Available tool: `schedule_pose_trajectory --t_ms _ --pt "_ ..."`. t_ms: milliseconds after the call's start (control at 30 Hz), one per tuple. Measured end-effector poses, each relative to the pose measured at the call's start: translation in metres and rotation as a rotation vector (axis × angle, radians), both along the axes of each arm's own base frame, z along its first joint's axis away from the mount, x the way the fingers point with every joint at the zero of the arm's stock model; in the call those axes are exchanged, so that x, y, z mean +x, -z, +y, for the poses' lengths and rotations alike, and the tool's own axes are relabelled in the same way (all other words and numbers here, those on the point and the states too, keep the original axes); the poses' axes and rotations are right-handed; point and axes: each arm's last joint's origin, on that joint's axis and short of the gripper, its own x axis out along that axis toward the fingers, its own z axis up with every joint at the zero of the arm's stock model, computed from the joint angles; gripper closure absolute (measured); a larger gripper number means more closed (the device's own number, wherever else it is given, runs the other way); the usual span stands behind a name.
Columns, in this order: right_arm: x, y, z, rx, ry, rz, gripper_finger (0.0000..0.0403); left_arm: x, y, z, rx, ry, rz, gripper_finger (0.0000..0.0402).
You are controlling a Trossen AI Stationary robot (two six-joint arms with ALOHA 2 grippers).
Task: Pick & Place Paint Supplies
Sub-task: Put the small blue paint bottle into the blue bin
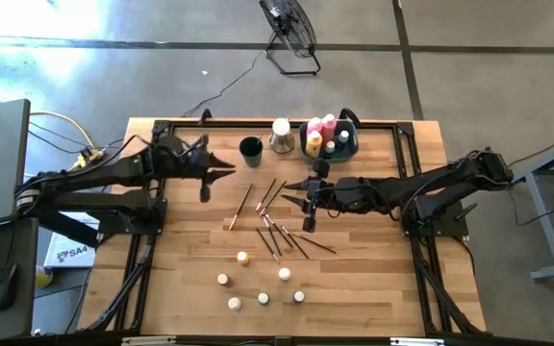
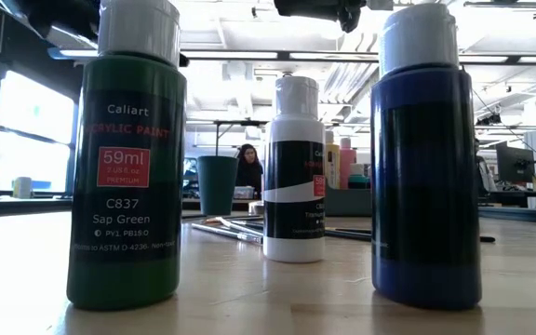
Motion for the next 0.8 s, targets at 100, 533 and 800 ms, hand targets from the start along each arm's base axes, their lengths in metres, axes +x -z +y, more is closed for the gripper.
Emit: schedule_pose_trajectory --t_ms 100,533,800 --pt "0.0 0.0 0.0 0.0 0.0 0.0 0.0305 -0.009 -0.001 -0.01 -0.021 0.079 0.022 0.0361" --pt "0.0 0.001 0.0 0.0 -0.003 0.006 0.0305 -0.022 0.004 -0.057 0.029 0.39 -0.015 0.0385" --pt "0.0 0.002 0.0 -0.002 -0.003 0.018 0.0305 -0.021 0.034 -0.076 0.038 0.519 -0.051 0.04"
